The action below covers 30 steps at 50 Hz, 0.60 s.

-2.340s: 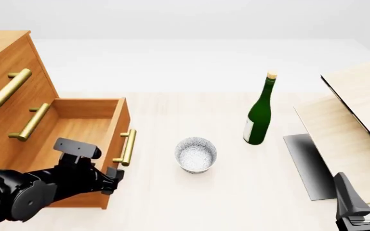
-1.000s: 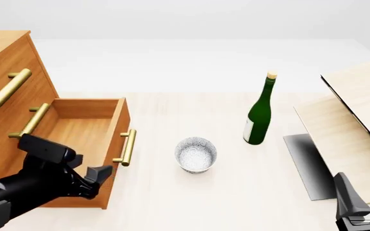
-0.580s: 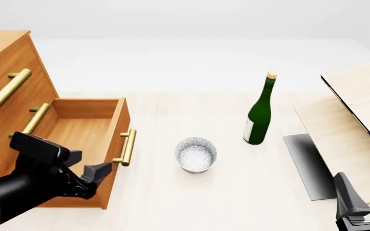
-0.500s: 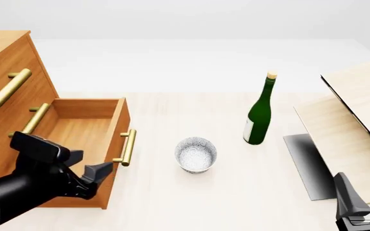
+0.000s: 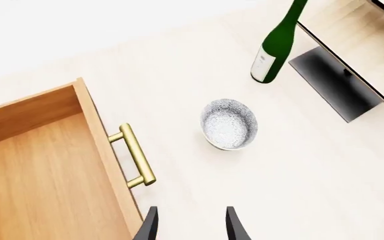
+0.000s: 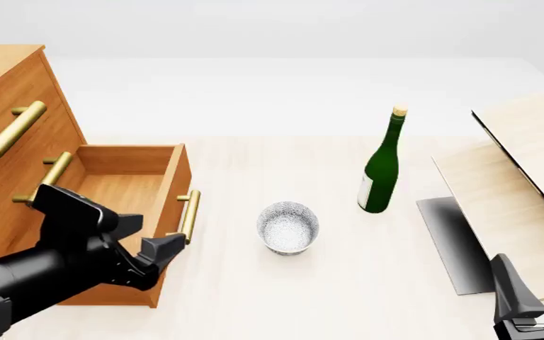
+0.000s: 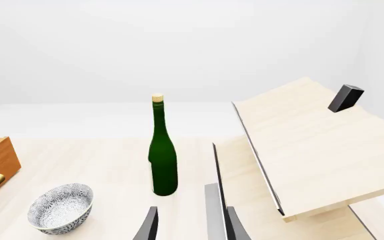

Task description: Put the bowl in the bottom drawer of the cabinet and close it.

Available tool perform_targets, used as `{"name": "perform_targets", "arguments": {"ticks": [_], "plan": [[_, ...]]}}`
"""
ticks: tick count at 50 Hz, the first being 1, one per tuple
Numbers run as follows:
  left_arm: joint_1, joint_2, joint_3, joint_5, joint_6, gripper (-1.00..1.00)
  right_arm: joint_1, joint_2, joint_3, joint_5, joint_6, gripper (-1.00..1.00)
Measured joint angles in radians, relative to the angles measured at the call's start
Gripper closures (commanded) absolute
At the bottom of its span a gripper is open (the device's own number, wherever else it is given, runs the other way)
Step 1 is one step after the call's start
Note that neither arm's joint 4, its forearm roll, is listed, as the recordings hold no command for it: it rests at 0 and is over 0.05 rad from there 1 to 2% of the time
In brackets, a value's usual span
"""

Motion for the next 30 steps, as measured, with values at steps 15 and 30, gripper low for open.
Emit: {"name": "perform_targets", "arguments": {"ticks": [15,30], "plan": [[-0.035,0.045,-0.055,-0.006,-0.032,-1.00,0.000,0.000,0.000,0.000,0.000,-1.00],[-0.054,0.089,-0.115,-0.017,-0.070,-1.00,0.000,0.000,0.000,0.000,0.000,-1.00]]}}
